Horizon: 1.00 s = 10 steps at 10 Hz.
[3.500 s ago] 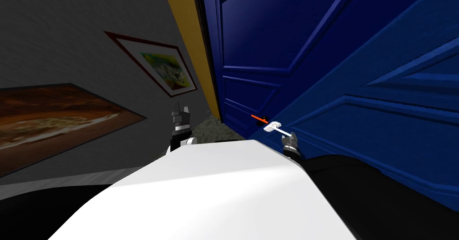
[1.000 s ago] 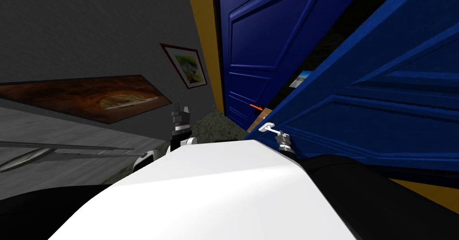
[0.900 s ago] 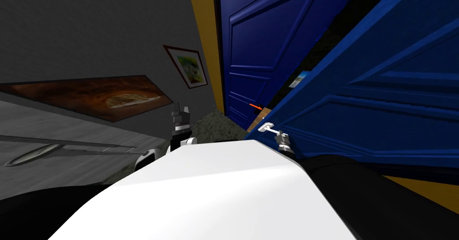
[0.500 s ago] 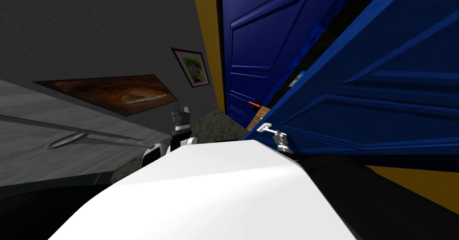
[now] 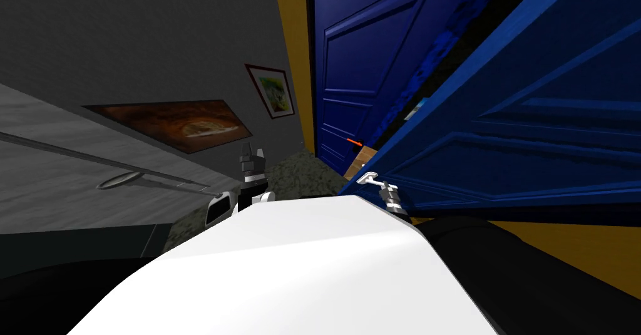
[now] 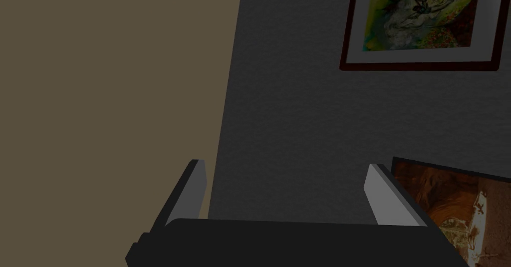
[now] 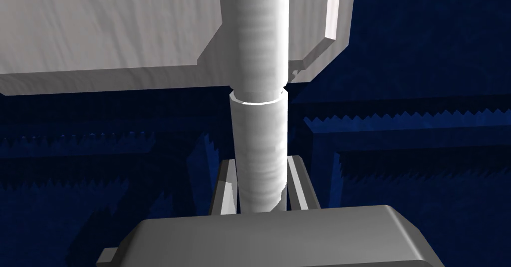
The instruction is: Pull the door open
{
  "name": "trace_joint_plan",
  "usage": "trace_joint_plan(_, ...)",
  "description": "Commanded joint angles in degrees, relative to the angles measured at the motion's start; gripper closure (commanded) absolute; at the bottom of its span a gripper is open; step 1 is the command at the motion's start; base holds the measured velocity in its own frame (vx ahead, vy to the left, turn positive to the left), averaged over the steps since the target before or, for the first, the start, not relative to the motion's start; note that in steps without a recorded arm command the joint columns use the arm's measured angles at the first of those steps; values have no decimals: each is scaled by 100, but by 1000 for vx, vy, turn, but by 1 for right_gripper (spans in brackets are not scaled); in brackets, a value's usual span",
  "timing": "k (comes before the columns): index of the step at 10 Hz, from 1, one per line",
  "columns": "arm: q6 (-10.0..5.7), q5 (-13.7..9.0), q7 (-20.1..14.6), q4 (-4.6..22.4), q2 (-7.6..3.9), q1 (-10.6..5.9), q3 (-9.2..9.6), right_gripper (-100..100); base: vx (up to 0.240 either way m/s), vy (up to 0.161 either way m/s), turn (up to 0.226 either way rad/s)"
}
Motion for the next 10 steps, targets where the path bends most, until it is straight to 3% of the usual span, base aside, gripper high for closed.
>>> trace_joint_plan(1, -129, 97, -39, -81, 8, 79, 162, 100, -221, -54, 53)
trace_joint_plan(5, -432, 283, -157, -225, -47, 267, 439, 100, -226, -40, 52)
trace_joint_plan(6, -388, 223, -176, -176, -103, 264, 330, 100, -102, -27, 1)
trace_joint_plan(10, -688, 320, -281, -73, -218, 326, 449, 100, -199, -30, 110)
